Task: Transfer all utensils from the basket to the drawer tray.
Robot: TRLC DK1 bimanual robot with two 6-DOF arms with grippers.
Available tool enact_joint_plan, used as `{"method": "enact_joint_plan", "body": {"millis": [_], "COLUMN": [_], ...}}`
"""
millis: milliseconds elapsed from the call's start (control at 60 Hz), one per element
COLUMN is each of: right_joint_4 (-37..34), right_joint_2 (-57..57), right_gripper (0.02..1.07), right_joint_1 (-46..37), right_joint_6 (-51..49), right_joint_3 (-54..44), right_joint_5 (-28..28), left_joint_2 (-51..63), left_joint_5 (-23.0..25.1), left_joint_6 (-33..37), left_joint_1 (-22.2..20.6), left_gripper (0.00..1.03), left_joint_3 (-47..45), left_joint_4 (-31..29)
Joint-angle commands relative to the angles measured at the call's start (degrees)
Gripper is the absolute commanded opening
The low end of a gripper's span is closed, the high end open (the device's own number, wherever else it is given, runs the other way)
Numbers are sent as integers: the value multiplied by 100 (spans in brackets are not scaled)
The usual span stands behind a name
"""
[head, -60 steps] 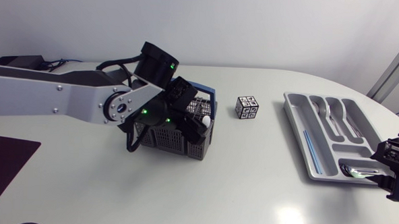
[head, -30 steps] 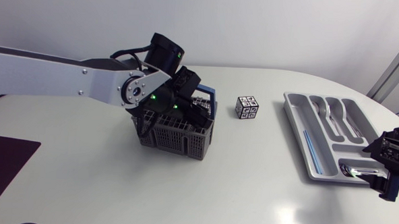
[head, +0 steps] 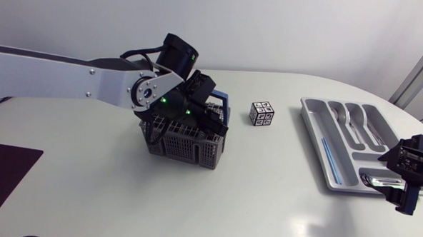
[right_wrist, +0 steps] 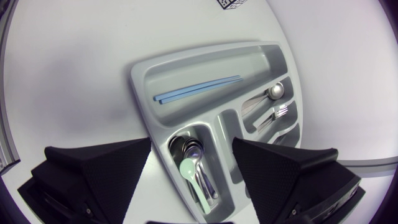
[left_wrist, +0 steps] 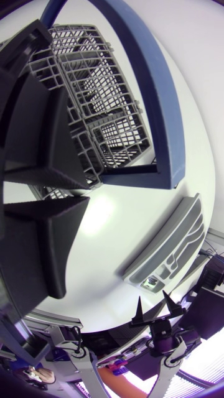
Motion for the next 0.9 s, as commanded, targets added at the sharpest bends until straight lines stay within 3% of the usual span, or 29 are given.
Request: {"method": "enact_joint_plan", "body": {"millis": [0,883], "right_joint_4": [-98,-793], "right_joint_2": [-166,-1326], "right_gripper": [97,98], "right_joint_1": [108,1857], "right_joint_6": [95,1475], "right_joint_3": [-208,-428], "right_joint_5": [-49,21], "left_joint_2": [76,-416], "left_joint_5": [93,1588], "left_joint_6": [-158,-967], "left_joint_1": [130,754], "left_gripper": [6,6], "left_joint_3": [182,490], "left_joint_4": [-110,-611]}}
